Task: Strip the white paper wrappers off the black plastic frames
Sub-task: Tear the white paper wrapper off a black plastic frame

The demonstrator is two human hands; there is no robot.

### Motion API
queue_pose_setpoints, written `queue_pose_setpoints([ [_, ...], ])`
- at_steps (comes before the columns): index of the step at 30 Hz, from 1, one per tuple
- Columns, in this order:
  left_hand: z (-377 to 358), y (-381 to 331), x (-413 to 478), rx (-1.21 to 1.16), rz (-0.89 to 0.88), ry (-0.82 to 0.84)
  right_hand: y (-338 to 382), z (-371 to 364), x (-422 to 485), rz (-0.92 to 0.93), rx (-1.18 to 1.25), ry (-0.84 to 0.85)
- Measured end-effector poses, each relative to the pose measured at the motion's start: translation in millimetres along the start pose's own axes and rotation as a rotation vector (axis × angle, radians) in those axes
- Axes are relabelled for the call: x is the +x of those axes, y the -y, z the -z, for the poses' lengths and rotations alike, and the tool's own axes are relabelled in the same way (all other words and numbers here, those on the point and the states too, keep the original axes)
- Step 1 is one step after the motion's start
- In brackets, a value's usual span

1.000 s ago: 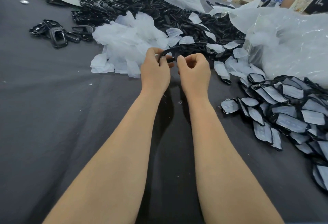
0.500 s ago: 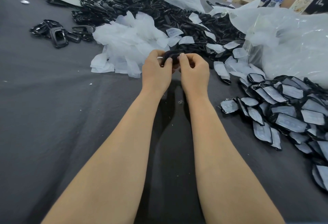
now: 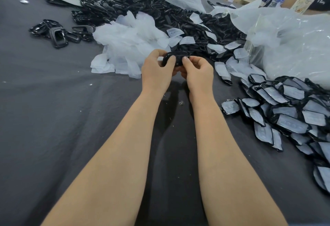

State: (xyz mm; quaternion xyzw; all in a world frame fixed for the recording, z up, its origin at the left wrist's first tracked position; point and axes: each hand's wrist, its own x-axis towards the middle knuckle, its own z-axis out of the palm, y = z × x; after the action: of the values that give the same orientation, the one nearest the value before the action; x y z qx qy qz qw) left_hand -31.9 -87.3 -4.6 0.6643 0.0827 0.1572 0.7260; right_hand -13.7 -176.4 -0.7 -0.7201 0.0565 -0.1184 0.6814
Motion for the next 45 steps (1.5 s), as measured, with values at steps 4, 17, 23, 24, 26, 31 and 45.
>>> queue_pose_setpoints([
  [4, 0, 1, -1, 0.067, -0.037, -0.011, -1, 0, -1, 0.043, -0.099, -0.012],
  [17, 15, -19, 6, -0.252, -0.087, -0.317, 7, -15, -11, 0.219, -0.280, 0.040],
  [23, 27, -24, 9, -0.445, -0.071, -0.512, 4, -50, -17, 0.343, -1.007, 0.478],
  [24, 26, -23, 9, -0.446, -0.067, -0.515, 4, -52, -18, 0.336, -1.003, 0.477],
  [26, 26, -22, 9, -0.452, -0.054, -0.515, 4, -49, -17, 0.352, -0.902, 0.384],
  [31, 24, -22, 7, -0.464, -0.036, -0.503, 6, -39, -15, 0.319, -0.663, 0.227],
  [45, 8, -16, 0, -0.244, -0.035, -0.292, 6, -4, -6, -0.110, 0.286, 0.088],
])
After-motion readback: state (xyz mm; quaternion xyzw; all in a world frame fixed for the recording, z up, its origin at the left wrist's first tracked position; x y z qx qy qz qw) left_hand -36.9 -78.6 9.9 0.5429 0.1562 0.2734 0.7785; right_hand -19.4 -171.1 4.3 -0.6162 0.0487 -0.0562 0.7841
